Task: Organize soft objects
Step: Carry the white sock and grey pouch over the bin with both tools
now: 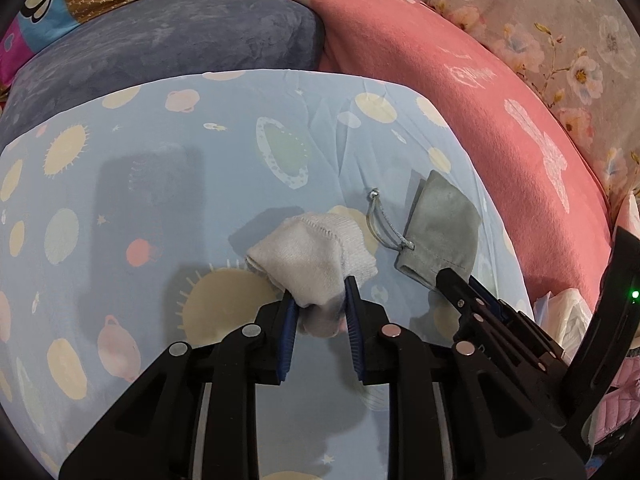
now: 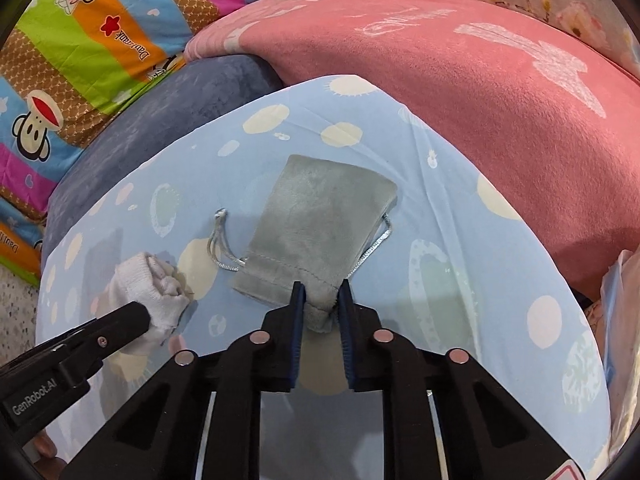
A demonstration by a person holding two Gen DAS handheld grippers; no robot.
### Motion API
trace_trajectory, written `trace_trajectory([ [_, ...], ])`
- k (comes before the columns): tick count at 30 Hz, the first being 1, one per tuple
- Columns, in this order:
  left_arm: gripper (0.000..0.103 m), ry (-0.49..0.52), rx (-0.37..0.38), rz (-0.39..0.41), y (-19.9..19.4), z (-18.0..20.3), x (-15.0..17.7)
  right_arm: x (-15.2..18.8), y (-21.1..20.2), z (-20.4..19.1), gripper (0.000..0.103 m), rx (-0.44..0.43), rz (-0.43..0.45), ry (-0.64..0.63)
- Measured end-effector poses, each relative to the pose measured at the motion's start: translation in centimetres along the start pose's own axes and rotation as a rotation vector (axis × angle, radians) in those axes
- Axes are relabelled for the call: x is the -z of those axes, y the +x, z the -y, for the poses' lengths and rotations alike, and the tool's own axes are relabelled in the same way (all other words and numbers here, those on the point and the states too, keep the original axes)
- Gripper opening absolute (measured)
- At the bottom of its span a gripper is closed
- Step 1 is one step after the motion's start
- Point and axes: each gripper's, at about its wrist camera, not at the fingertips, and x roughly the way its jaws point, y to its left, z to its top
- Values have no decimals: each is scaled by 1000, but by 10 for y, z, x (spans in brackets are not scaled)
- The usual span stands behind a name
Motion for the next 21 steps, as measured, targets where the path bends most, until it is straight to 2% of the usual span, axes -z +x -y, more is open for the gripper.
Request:
trace_trajectory([
  [10, 22, 48, 27, 11, -21, 33, 18, 11, -56, 16, 10, -17, 62, 23],
  [21, 22, 154, 80, 65, -68, 104, 44, 23, -144, 55, 10, 6, 183, 69],
])
